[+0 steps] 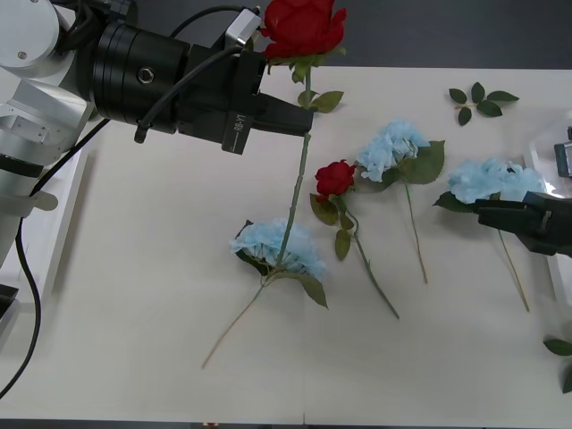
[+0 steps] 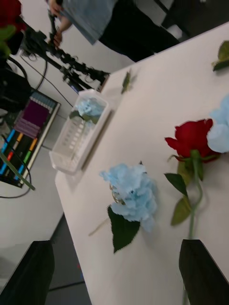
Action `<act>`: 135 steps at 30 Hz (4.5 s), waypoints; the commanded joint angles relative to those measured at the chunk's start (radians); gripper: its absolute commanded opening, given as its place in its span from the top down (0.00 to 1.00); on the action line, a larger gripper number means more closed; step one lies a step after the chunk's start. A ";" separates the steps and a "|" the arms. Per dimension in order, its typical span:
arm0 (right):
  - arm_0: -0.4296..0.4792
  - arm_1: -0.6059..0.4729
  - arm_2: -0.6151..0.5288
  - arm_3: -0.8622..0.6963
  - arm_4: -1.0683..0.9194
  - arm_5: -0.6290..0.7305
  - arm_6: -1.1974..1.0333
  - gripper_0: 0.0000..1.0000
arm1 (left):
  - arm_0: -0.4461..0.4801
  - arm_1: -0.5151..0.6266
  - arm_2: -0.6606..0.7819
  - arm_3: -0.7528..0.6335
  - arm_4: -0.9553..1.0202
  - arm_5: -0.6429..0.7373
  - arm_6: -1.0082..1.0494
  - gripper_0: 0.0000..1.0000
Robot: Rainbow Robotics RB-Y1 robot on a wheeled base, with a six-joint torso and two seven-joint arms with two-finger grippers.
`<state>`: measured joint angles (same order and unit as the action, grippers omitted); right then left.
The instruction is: Put the red flowers into the right box and the blue flowers into the left box
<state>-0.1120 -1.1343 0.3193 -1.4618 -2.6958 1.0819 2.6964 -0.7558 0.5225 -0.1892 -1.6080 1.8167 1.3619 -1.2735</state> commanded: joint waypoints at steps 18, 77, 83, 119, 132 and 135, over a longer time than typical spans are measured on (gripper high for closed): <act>0.199 0.237 -0.011 -0.523 0.065 -0.287 0.009 0.24 | -0.028 -0.004 0.011 -0.018 0.013 -0.004 0.029 1.00; -0.066 0.530 0.291 -0.523 0.163 -0.680 0.009 1.00 | -0.028 -0.004 0.011 -0.018 0.013 -0.004 0.029 0.70; -0.066 0.527 0.291 -0.523 0.163 -0.680 0.009 1.00 | -0.028 -0.004 0.011 -0.018 0.013 -0.004 0.029 0.00; -0.077 0.119 0.052 -0.377 0.065 -0.382 -0.007 1.00 | 0.108 0.180 0.028 -0.135 -0.074 0.013 -0.083 0.00; -0.074 -0.147 0.004 -0.083 0.070 -0.269 -0.280 1.00 | 0.191 0.269 0.028 -0.174 -0.163 0.138 -0.323 0.00; -0.075 -0.186 0.006 0.000 0.080 -0.234 -0.296 1.00 | 0.193 0.269 0.020 -0.188 -0.212 0.181 -0.366 0.00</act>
<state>-0.1692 -1.2737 0.3314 -1.5087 -2.6189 0.8254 2.4462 -0.5574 0.7727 -0.1848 -1.7521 1.6322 1.5186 -1.5807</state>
